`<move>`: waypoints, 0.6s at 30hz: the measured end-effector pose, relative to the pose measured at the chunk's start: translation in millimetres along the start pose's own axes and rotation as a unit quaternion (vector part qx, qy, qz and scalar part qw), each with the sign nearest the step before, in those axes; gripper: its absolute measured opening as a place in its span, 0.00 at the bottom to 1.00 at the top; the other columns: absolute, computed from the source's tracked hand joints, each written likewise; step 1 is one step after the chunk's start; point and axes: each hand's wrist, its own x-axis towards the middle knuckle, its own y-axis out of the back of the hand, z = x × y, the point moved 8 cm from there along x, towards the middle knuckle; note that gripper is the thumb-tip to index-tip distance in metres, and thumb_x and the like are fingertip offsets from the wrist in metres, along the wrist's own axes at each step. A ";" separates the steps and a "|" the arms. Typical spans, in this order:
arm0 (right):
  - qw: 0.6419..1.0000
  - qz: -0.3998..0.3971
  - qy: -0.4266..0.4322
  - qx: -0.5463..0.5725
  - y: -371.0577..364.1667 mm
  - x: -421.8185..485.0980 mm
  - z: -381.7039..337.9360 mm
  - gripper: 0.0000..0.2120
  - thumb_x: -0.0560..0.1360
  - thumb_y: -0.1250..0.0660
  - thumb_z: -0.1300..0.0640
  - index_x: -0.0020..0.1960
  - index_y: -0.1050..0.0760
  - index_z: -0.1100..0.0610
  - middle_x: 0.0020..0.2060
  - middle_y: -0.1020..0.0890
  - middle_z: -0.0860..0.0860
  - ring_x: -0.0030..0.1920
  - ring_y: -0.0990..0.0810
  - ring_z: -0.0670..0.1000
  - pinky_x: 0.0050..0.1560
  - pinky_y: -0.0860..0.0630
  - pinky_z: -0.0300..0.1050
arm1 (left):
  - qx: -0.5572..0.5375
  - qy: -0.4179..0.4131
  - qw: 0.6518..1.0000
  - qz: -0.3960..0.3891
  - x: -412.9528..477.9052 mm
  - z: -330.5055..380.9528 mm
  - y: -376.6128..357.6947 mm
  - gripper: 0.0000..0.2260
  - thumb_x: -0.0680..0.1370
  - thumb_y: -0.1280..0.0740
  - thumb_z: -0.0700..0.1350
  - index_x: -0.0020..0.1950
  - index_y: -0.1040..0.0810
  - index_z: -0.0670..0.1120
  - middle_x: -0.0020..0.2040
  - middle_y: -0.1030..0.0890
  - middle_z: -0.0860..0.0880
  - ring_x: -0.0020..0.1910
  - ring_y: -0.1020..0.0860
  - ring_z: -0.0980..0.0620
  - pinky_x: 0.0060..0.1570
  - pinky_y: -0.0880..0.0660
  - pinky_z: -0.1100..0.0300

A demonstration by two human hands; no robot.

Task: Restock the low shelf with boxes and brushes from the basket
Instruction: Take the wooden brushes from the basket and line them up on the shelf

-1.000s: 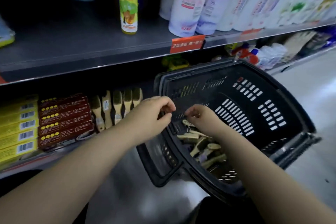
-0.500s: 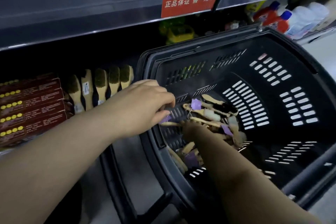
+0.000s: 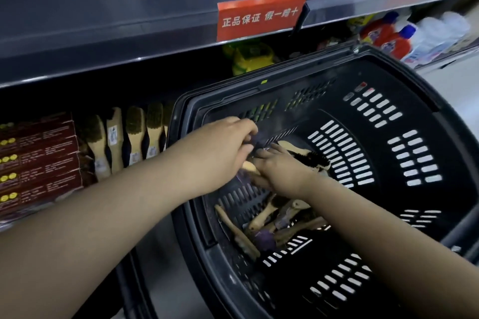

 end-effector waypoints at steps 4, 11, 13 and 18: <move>0.983 -0.050 0.019 0.176 40.3 -37.3 -22.6 0.12 0.77 0.36 0.48 0.47 0.27 0.57 0.37 0.27 0.48 0.42 0.27 0.53 0.45 0.33 0.44 | 0.015 -0.006 0.994 -0.109 7.4 7.9 -18.8 0.18 0.81 0.41 0.49 0.71 0.34 0.50 0.68 0.32 0.52 0.64 0.31 0.52 0.62 0.33 0.58; 0.949 -0.032 -0.031 0.313 45.1 -50.4 -12.3 0.05 0.74 0.30 0.53 0.44 0.26 0.51 0.34 0.27 0.43 0.36 0.28 0.43 0.41 0.32 0.38 | 0.029 0.015 0.980 -0.196 0.5 2.3 -34.2 0.10 0.81 0.42 0.47 0.58 0.23 0.50 0.38 0.22 0.54 0.39 0.22 0.55 0.39 0.27 0.58; 0.926 0.034 -0.054 0.372 52.8 -50.5 -0.8 0.08 0.70 0.27 0.55 0.47 0.24 0.51 0.37 0.24 0.43 0.38 0.27 0.40 0.43 0.30 0.36 | -0.099 0.066 0.974 -0.194 -0.6 -3.6 -32.0 0.10 0.82 0.44 0.44 0.55 0.24 0.47 0.41 0.19 0.49 0.37 0.18 0.56 0.43 0.24 0.55; 0.731 0.334 -0.228 0.550 50.1 -60.8 53.9 0.19 0.74 0.34 0.46 0.62 0.33 0.51 0.55 0.24 0.48 0.56 0.24 0.45 0.59 0.25 0.43 | -0.213 0.163 0.962 -0.043 1.0 -22.6 -12.6 0.06 0.81 0.45 0.42 0.53 0.29 0.48 0.43 0.22 0.49 0.30 0.22 0.60 0.23 0.31 0.68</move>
